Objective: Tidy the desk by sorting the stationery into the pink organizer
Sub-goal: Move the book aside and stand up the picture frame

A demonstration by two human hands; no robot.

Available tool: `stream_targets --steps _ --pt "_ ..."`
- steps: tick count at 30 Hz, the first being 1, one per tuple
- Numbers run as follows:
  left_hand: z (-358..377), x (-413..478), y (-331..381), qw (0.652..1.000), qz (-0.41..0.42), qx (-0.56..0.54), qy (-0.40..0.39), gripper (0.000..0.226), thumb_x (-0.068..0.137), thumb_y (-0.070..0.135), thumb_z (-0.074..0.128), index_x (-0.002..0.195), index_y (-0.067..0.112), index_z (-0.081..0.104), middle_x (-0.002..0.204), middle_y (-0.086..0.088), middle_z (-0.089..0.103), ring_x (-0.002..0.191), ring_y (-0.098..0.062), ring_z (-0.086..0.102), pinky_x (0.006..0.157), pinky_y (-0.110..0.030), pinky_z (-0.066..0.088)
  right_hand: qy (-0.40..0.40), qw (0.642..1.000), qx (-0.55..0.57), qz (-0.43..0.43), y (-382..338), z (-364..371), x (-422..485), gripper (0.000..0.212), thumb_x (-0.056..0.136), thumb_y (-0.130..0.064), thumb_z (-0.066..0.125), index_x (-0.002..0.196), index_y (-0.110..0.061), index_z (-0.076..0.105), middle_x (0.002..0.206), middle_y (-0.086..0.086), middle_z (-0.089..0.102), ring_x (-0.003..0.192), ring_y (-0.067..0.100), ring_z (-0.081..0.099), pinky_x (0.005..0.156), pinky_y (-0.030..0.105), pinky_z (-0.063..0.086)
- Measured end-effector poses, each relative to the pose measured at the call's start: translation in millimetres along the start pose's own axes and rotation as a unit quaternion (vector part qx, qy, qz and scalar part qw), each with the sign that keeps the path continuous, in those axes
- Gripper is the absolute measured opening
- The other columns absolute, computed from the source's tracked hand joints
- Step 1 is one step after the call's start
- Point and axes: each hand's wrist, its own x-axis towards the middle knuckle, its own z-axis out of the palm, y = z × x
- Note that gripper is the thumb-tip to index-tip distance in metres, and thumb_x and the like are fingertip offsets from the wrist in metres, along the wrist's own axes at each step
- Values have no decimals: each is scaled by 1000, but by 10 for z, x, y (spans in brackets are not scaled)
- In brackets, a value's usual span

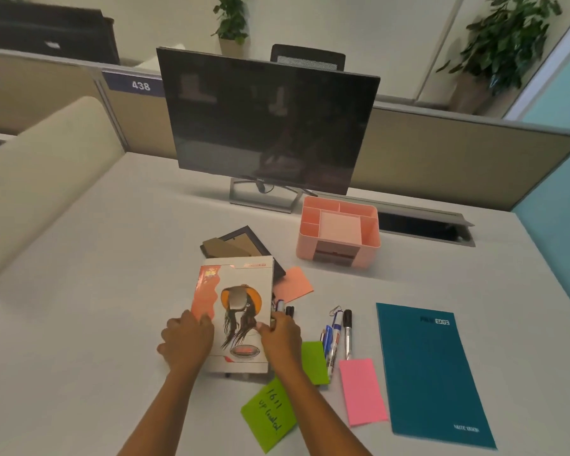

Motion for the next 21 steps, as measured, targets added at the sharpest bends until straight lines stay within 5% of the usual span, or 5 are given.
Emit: stream_targets --steps 7,12,16,21 --pt "-51 34 41 991 23 -129 9 34 95 26 38 118 17 62 109 -12 64 93 -34 60 89 -51 47 32 994 103 20 110 -276 15 29 88 -11 61 117 -13 64 107 4 68 92 16 60 74 20 42" --pt "22 -532 498 978 133 -161 -7 25 94 29 48 113 23 64 111 -2 65 99 -27 61 77 -34 44 117 972 190 70 555 -923 15 31 88 -4 59 118 -12 64 103 3 67 92 19 62 80 26 49" --pt "290 -1038 929 959 234 -142 -72 24 94 30 51 112 25 67 107 6 69 86 -12 61 66 -26 43 204 950 209 111 1117 -1517 -123 28 90 -3 56 114 -11 67 97 5 70 85 22 66 76 34 55" --pt "652 -1607 1394 922 317 -65 -210 26 92 24 47 104 20 69 106 -3 67 96 -25 64 75 -30 48 303 928 130 175 1772 -2056 -359 26 92 -8 55 116 -5 65 109 16 68 93 33 64 83 44 54"
